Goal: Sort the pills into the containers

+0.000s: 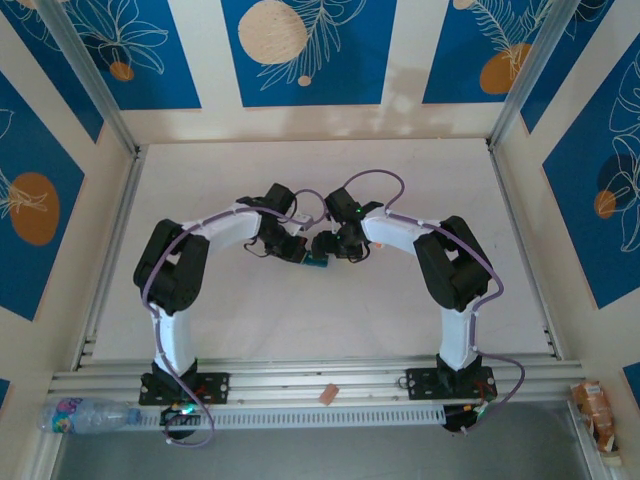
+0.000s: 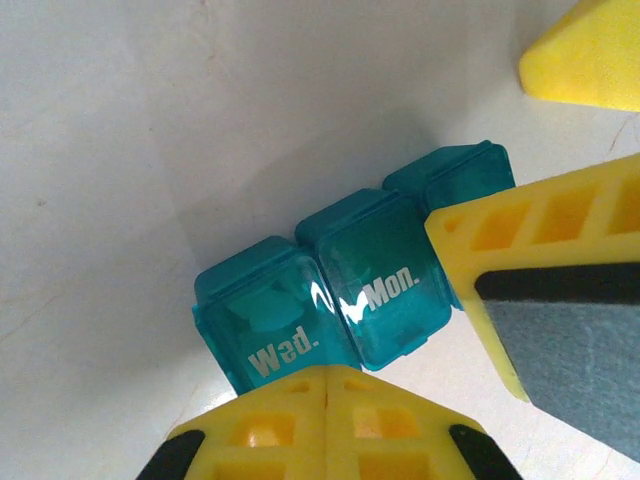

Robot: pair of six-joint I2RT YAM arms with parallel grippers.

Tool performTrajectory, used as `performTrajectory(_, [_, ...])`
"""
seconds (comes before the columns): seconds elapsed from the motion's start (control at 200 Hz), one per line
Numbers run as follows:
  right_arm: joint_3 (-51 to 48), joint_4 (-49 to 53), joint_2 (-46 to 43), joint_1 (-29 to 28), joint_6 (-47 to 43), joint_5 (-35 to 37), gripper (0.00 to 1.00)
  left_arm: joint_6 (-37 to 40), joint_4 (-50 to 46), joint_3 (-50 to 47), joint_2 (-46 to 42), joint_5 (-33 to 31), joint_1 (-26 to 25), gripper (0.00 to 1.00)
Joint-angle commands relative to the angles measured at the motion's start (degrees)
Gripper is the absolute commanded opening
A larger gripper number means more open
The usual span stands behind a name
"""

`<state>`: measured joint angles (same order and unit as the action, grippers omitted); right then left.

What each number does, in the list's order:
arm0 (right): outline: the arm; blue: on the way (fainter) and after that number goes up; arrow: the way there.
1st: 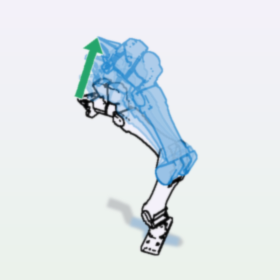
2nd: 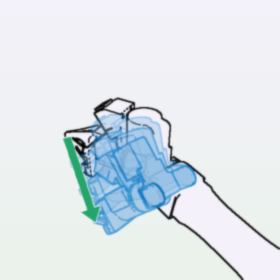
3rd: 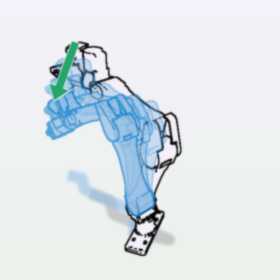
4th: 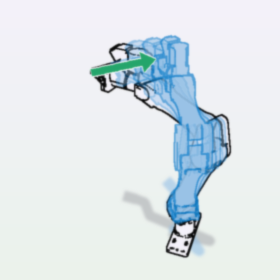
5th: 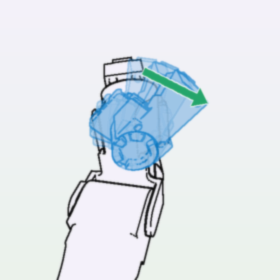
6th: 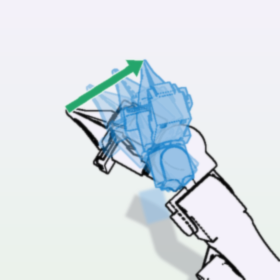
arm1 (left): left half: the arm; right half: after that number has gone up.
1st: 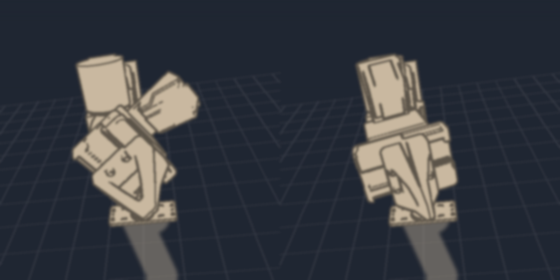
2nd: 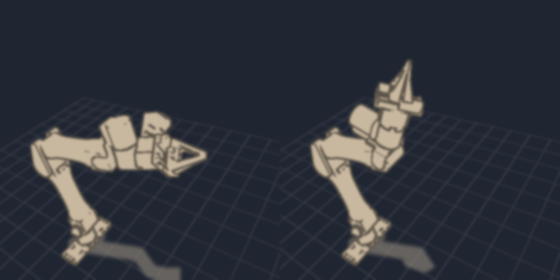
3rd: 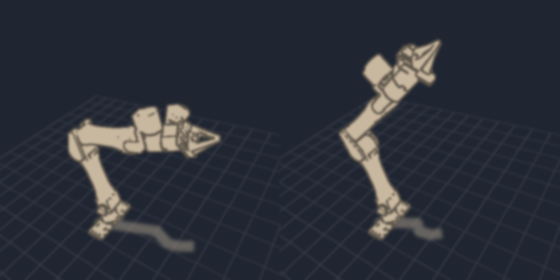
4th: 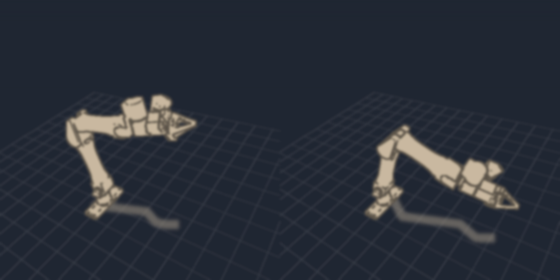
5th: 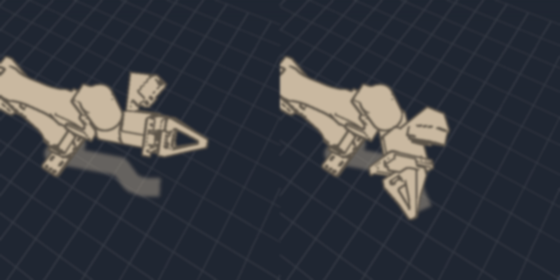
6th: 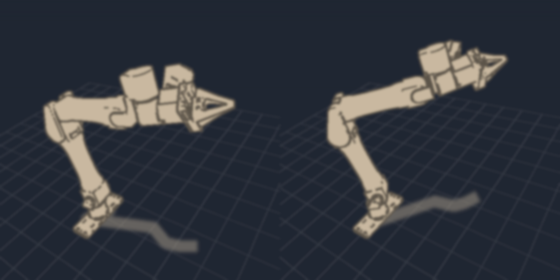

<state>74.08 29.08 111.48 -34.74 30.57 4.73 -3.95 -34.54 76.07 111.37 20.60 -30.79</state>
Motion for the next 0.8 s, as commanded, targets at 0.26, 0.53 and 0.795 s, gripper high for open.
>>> performTrajectory(0.26, [-1.9,3.0,3.7,0.3,0.6,2.4,0.73,0.8,-0.2,-2.5,1.3,-2.9,-0.8,0.00])
performTrajectory(0.53, [1.7,4.9,2.2,1.5,-0.3,-0.2,0.73,-1.7,2.5,1.6,-4.5,-2.3,0.0,0.12])
performTrajectory(0.795, [9.5,8.6,0.3,3.0,-1.2,-3.6,0.73,-4.9,10.4,-0.3,-14.4,-7.1,1.3,0.25])
